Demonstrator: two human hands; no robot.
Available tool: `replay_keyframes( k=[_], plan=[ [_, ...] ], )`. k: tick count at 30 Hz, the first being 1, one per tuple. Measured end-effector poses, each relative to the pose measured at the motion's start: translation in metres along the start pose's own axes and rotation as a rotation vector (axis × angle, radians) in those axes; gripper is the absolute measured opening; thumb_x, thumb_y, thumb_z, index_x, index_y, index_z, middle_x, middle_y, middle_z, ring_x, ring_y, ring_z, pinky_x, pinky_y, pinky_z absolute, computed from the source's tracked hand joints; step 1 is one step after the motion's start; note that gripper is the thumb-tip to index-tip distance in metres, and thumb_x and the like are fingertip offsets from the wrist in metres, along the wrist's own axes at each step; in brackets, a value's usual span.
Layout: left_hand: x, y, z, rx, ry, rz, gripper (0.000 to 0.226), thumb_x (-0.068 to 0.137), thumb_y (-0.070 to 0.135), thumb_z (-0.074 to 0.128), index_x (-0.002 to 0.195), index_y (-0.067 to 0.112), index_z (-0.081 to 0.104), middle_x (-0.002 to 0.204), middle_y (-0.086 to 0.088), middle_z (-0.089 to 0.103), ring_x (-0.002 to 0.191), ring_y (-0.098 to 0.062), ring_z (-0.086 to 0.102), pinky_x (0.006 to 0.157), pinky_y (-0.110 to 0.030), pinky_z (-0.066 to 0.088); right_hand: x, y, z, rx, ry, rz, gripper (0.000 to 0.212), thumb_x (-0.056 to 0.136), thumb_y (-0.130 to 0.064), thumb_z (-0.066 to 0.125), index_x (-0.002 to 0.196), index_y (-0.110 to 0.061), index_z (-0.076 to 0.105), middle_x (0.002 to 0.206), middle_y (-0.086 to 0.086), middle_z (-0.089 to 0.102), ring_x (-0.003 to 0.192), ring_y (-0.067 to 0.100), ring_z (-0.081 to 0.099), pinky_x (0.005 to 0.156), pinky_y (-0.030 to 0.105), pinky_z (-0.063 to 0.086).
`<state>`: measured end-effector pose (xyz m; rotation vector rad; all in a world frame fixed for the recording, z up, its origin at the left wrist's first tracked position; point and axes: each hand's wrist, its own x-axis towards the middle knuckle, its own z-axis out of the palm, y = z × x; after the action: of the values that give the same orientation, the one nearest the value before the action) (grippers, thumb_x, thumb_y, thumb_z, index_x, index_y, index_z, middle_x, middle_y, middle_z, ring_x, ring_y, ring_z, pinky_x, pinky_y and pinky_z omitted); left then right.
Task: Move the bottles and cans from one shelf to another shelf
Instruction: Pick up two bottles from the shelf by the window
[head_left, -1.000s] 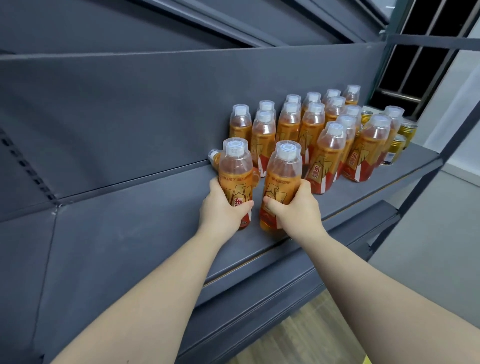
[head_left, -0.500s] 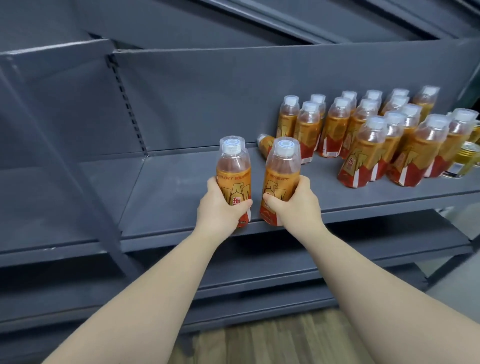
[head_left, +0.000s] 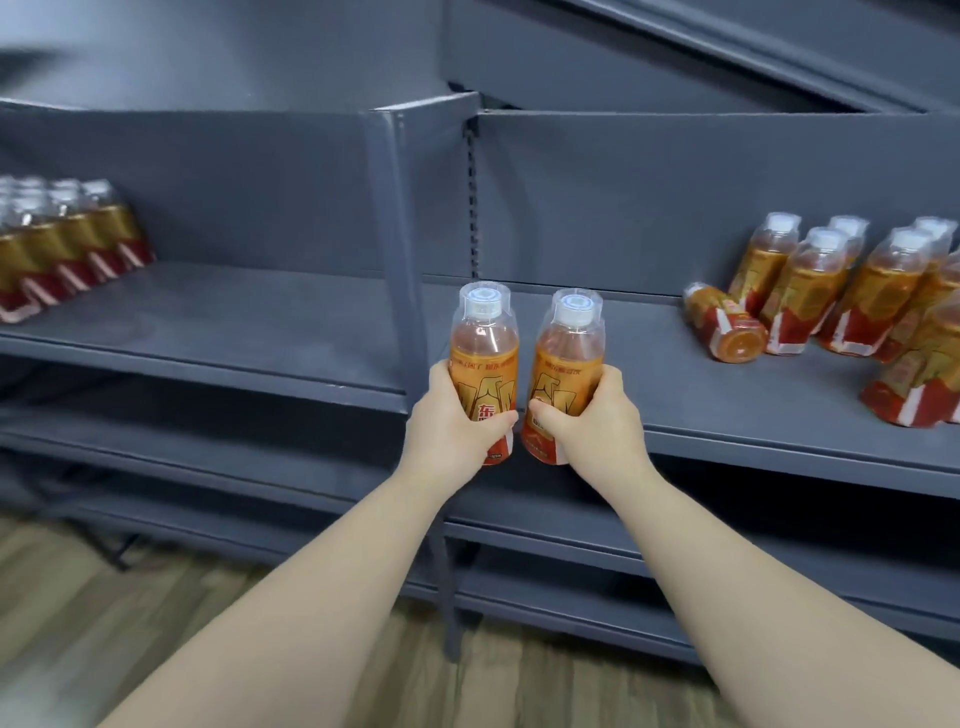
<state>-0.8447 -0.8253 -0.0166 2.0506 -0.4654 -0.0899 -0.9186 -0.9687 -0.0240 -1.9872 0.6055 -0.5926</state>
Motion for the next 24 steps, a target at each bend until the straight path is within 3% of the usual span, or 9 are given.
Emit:
replay_keyframes(
  k=[8, 12, 20, 24],
  plan=[
    [-0.027, -0.060, -0.092, 0.027, 0.128, -0.106, 0.073, 0.082, 0.037, 0.080, 0.137, 0.027, 0.033, 0.119, 0.013, 0.050, 0.106, -0.008, 0.050, 0.092, -0.033, 0.050, -0.041, -0.047, 0.085, 0.022, -0.168, -0.047, 0.058, 0.085, -0.039, 0.077, 0.127, -0.027, 0.039, 0.114, -0.010, 0.056, 0.101, 0.011, 0.057, 0.077, 0.022, 0.048],
    [-0.038, -0.085, -0.132, 0.006, 0.181, -0.154, 0.074, 0.082, 0.037, 0.080, 0.138, 0.027, 0.033, 0.116, 0.014, 0.048, 0.105, -0.008, 0.050, 0.086, -0.030, 0.048, -0.059, -0.068, 0.125, 0.015, -0.222, -0.084, 0.055, 0.084, -0.040, 0.078, 0.120, -0.031, 0.037, 0.109, -0.013, 0.056, 0.092, 0.005, 0.057, 0.066, 0.014, 0.044],
    [-0.046, -0.123, -0.186, 0.004, 0.243, -0.171, 0.074, 0.083, 0.036, 0.079, 0.139, 0.025, 0.033, 0.116, 0.013, 0.047, 0.104, -0.008, 0.049, 0.085, -0.027, 0.045, -0.078, -0.097, 0.188, -0.003, -0.273, -0.101, 0.056, 0.084, -0.041, 0.078, 0.123, -0.031, 0.038, 0.119, -0.009, 0.058, 0.106, 0.013, 0.059, 0.090, 0.035, 0.056],
    [-0.036, -0.137, -0.206, 0.004, 0.270, -0.199, 0.074, 0.083, 0.036, 0.079, 0.140, 0.025, 0.033, 0.118, 0.012, 0.048, 0.106, -0.008, 0.049, 0.090, -0.031, 0.048, -0.069, -0.108, 0.213, -0.008, -0.290, -0.113, 0.059, 0.085, -0.040, 0.077, 0.129, -0.027, 0.039, 0.121, -0.009, 0.056, 0.105, 0.012, 0.057, 0.090, 0.034, 0.055]
  ],
)
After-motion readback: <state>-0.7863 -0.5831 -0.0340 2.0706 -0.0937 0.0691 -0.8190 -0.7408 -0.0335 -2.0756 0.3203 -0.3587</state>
